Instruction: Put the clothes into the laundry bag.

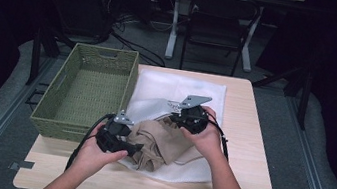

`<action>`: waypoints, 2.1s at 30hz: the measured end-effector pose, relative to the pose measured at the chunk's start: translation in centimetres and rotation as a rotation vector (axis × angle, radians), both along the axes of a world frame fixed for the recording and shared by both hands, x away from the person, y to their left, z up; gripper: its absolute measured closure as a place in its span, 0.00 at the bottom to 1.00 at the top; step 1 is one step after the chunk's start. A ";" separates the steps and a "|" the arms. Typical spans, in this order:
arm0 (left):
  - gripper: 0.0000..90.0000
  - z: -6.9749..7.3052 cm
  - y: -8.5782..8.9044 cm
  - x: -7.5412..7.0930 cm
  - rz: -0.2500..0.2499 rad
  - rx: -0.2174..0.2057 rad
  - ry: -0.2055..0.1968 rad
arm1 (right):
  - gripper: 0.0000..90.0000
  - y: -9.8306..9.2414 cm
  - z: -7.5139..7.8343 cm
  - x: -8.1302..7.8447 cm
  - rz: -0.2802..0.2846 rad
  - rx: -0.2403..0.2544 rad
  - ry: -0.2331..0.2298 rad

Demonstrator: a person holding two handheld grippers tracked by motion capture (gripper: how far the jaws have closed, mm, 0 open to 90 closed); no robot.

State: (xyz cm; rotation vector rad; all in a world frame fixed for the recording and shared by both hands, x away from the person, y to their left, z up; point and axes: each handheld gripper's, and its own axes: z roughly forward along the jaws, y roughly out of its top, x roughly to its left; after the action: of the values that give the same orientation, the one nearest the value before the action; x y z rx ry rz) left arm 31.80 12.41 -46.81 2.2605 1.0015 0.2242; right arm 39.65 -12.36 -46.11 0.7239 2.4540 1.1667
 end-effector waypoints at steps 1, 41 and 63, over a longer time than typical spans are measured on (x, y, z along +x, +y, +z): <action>0.36 -0.2 0.0 0.0 0.002 0.003 0.003 | 0.98 0.0 0.0 0.0 0.000 0.000 0.000; 0.70 -4.0 -0.9 0.8 -0.009 0.012 0.036 | 0.98 0.2 0.0 -0.1 0.010 -0.005 -0.002; 0.84 -4.0 -1.7 1.2 0.013 -0.011 0.028 | 0.98 0.3 0.1 -0.4 0.015 -0.005 -0.007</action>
State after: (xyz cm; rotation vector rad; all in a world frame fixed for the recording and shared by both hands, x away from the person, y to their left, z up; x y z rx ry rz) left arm 33.02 10.67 -50.77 2.2535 1.0296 0.1929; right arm 39.29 -12.06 -45.99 0.7001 2.4596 1.1667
